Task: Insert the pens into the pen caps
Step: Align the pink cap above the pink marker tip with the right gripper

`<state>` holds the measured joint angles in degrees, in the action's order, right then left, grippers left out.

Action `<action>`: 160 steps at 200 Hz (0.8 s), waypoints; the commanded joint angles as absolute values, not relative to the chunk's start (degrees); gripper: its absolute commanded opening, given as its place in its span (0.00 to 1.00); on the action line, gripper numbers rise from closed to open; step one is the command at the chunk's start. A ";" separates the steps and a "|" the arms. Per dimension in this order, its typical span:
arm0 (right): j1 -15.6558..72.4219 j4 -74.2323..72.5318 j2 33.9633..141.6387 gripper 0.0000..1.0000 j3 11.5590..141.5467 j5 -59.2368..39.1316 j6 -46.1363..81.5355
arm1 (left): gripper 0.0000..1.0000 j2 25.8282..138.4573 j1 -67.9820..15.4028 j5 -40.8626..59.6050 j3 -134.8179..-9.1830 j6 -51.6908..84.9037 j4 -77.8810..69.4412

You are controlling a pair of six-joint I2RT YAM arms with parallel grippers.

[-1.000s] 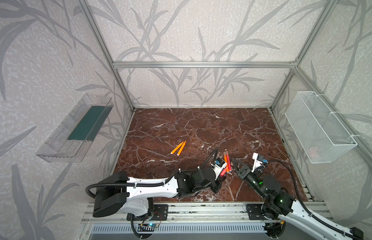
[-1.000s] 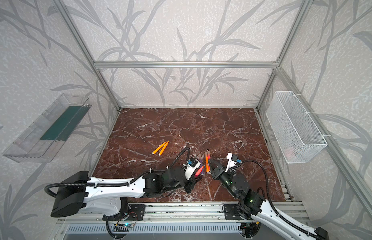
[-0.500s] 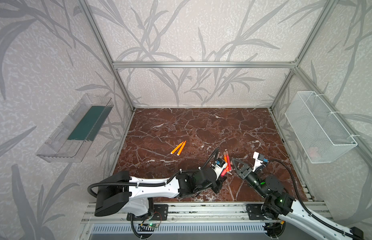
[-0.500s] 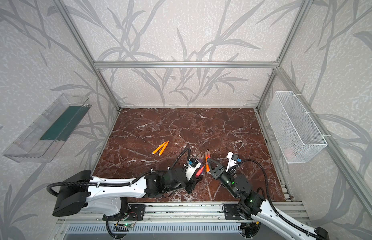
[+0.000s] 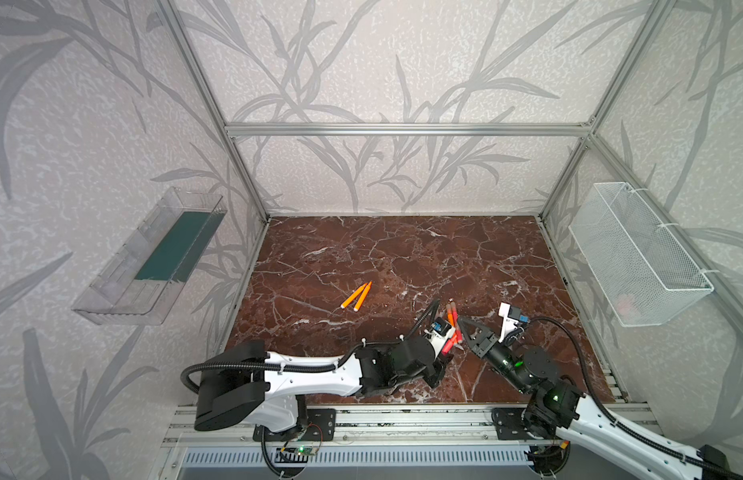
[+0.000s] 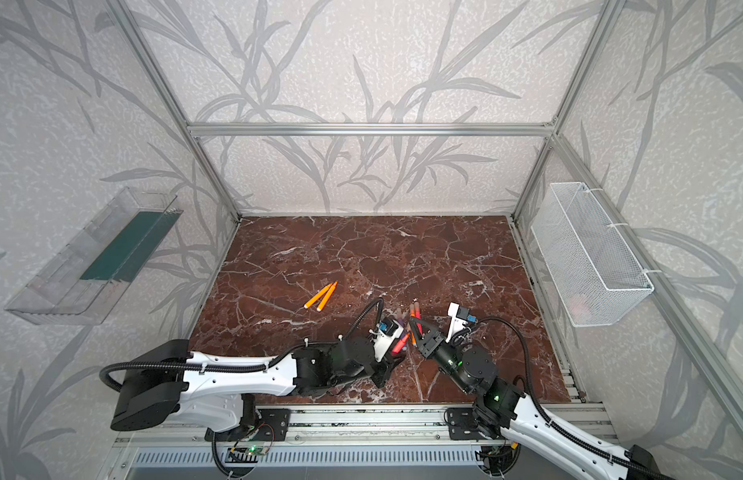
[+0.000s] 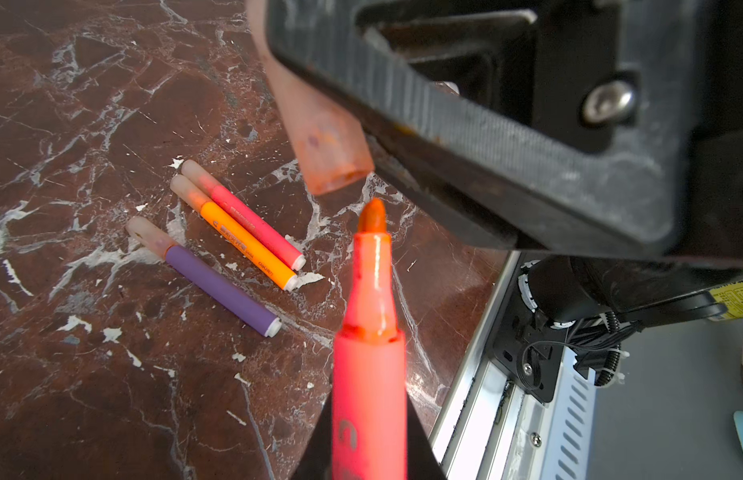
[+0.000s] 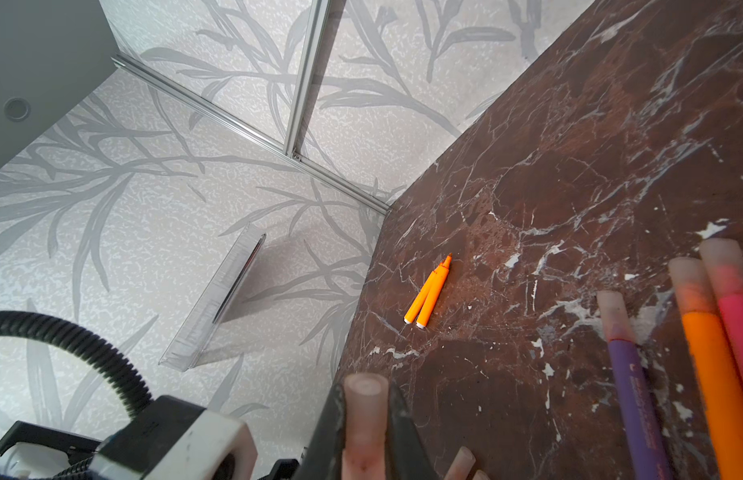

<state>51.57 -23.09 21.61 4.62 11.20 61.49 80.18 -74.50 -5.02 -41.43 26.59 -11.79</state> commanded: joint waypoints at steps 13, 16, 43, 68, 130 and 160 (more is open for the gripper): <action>51.48 -25.40 20.63 0.00 4.77 10.63 62.49 | 0.00 80.16 -74.73 -7.05 -42.60 26.49 -13.40; 51.43 -25.33 20.45 0.00 4.68 10.63 62.49 | 0.00 80.09 -74.72 -7.15 -42.45 26.54 -13.51; 51.50 -23.54 18.17 0.00 4.31 10.62 62.65 | 0.00 79.72 -74.70 -8.47 -42.23 26.02 -13.80; 51.50 -22.45 16.44 0.00 3.83 10.73 62.78 | 0.00 79.25 -74.74 -8.29 -41.97 26.08 -14.46; 51.50 -21.86 17.11 0.00 3.86 12.63 61.61 | 0.00 79.05 -74.79 -7.56 -42.27 25.84 -14.64; 51.49 -23.01 18.71 0.00 4.71 12.43 61.10 | 0.00 78.97 -74.77 -7.47 -41.95 26.33 -14.91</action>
<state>51.57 -21.61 17.72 3.90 11.81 62.28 80.12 -74.59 -7.20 -41.43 26.37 -13.34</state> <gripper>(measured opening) 0.153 0.165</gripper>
